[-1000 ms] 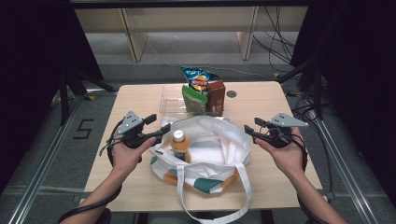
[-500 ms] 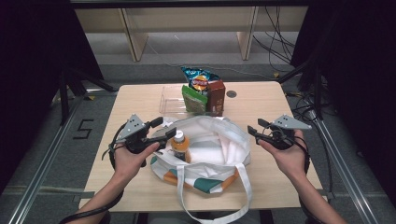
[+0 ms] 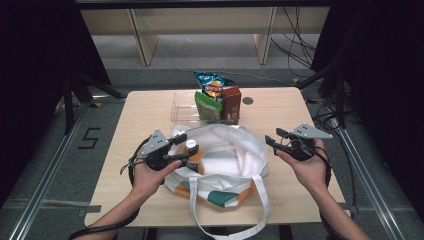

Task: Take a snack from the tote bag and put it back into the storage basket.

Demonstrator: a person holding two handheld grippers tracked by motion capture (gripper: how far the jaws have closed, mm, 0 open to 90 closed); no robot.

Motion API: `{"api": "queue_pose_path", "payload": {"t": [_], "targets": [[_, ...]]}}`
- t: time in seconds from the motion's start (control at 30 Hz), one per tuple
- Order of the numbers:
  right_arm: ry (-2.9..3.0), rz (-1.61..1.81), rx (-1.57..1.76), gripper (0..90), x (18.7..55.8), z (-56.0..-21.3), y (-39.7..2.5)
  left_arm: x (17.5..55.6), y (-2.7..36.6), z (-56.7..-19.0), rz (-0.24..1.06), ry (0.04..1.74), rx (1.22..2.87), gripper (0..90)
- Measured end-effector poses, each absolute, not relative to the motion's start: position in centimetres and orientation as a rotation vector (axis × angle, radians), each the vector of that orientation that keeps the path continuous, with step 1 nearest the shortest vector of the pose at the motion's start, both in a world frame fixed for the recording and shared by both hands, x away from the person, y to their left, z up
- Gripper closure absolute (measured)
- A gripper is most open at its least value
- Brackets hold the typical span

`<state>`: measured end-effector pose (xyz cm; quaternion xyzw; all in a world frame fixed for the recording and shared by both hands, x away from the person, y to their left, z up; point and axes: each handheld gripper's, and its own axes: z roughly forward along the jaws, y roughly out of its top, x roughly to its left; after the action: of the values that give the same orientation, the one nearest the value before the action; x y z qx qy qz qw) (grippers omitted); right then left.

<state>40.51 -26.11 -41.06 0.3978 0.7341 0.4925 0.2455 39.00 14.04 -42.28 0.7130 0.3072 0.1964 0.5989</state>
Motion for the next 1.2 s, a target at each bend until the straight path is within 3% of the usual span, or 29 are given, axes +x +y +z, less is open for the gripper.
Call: {"api": "queue_pose_path", "payload": {"t": [0.43,1.2], "targets": [[1.998,1.364,1.092,47.1,40.8,-41.3,-26.1,39.0,13.8,-43.3,0.495,0.714,1.67,57.3],[1.973,1.375,1.118,47.4,40.8,-41.2,-26.9,38.8,14.2,-41.5,0.463,0.693,1.653,58.7]]}}
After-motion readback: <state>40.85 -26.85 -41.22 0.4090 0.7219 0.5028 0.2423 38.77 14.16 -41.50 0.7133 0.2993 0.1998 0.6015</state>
